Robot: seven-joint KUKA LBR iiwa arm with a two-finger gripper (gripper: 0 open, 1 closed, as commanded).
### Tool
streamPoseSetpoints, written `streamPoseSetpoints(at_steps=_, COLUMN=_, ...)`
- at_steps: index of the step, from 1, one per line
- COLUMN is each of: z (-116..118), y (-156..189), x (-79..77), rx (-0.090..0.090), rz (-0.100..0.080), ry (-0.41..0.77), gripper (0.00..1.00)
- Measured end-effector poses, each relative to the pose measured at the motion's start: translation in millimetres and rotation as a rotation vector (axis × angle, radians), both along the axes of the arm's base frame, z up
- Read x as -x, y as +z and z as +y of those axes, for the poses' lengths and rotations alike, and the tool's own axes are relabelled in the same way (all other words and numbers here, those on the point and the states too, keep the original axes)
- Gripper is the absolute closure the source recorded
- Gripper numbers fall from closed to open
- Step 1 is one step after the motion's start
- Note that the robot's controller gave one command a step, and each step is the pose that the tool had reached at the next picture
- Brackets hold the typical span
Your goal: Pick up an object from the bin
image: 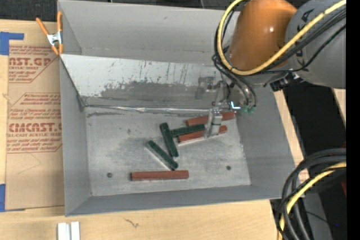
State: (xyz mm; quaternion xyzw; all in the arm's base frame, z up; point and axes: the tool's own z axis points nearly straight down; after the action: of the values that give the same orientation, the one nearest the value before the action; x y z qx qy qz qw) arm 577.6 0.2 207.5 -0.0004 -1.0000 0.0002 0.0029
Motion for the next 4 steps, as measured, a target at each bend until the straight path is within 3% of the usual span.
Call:
streamPoseSetpoints(at_steps=1, z=0.0, y=4.8, x=-1.6, rx=0.000, rz=-0.008, ry=0.000, gripper=0.00)
streamPoseSetpoints(at_steps=2, z=-7.6, y=-69.6, x=-8.7, rx=0.000, rz=-0.011, ry=0.110, gripper=0.00)
streamPoseSetpoints(at_steps=3, z=-11.8, y=-89.4, x=-8.7, rx=-0.001, rz=-0.003, ry=0.148, gripper=0.00)
streamPoseSetpoints(at_steps=4, z=-20.7, y=-69.7, x=-12.8, rx=-0.002, rz=-0.009, ry=0.063, gripper=0.00)
